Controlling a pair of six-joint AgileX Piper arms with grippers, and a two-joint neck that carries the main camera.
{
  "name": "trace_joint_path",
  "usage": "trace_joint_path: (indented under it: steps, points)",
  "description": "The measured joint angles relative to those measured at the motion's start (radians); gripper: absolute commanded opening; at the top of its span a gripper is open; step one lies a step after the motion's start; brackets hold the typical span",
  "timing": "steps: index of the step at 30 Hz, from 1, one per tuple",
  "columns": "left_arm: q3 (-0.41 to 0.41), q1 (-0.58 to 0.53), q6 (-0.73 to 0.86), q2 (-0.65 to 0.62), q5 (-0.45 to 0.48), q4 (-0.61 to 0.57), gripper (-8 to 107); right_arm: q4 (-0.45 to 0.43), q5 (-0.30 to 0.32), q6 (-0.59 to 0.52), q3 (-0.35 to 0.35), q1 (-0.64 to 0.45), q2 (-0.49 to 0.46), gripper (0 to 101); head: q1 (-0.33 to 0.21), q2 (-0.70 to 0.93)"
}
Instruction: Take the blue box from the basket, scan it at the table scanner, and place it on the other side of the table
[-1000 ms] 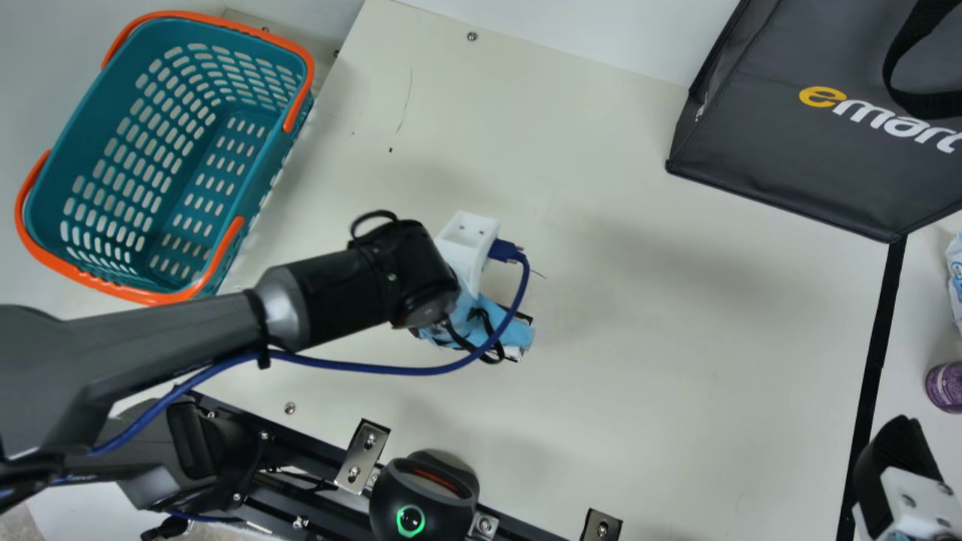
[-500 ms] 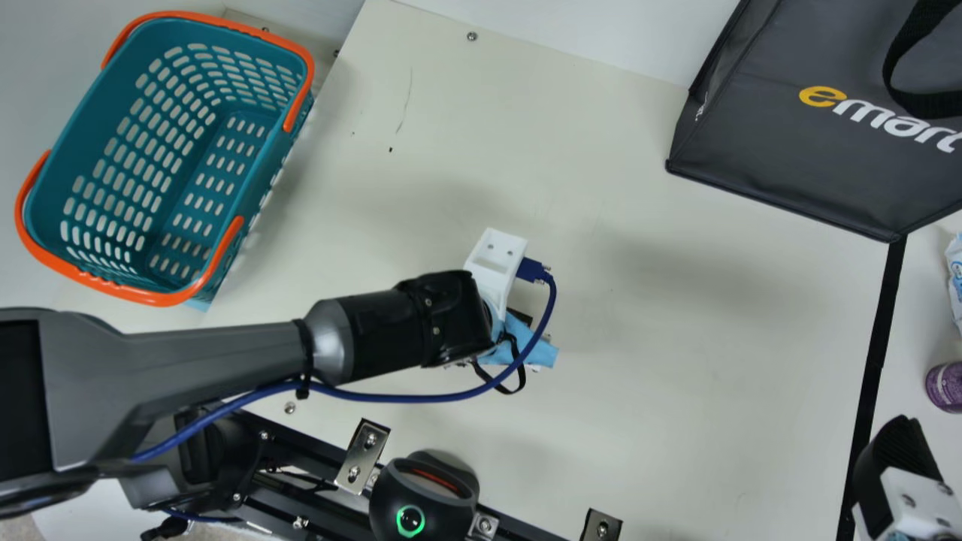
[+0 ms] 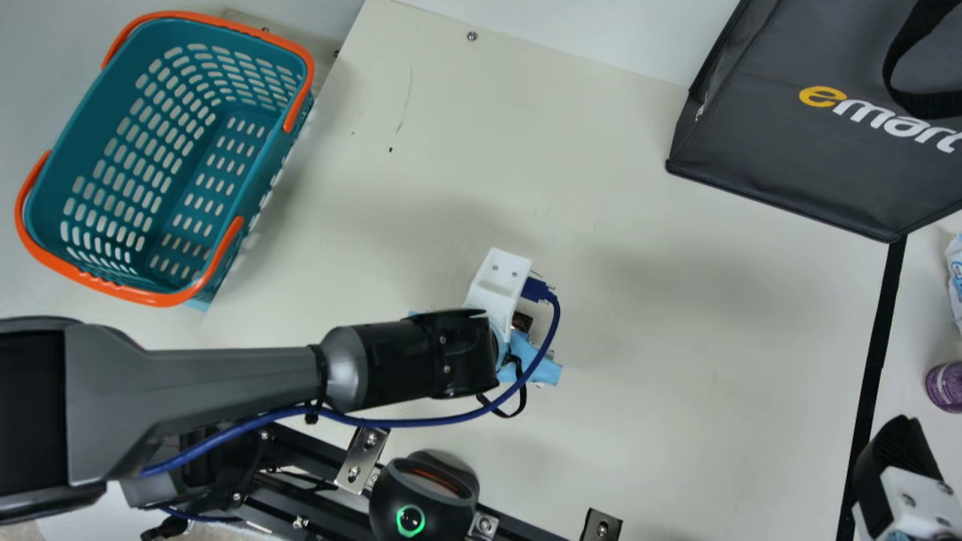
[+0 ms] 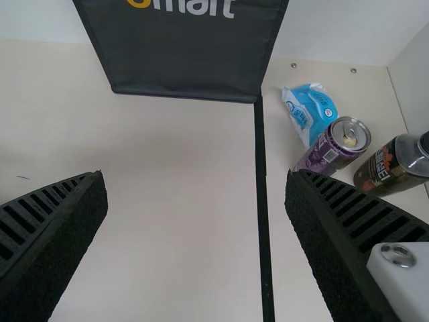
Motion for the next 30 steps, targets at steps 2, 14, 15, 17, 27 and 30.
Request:
trace_joint_path:
  steps: [2,14,15,17,27,30]
  points:
    - [0.007,-0.01,-0.022,0.0,-0.006,0.017,-8,0.0,0.0,0.0,0.0,0.0,0.0,95,0.002,0.0]
    - [0.051,-0.062,-0.188,0.0,-0.044,0.16,-8,0.0,0.0,0.0,0.0,0.0,0.0,95,0.0,-0.002]
    - [0.053,-0.065,-0.201,0.0,-0.047,0.168,-8,0.0,0.0,0.0,0.0,0.0,0.0,95,0.002,0.0]
    - [0.06,-0.072,-0.224,-0.002,-0.048,0.185,-8,0.0,0.0,0.0,0.0,0.0,0.0,95,0.0,-0.002]
    - [0.048,-0.082,-0.292,-0.031,-0.04,0.237,-8,0.0,0.0,0.0,0.0,0.0,0.0,95,0.0,0.0]
    - [0.027,-0.075,-0.29,-0.034,-0.035,0.241,-8,0.0,0.0,0.0,0.0,0.0,0.0,95,0.0,-0.002]
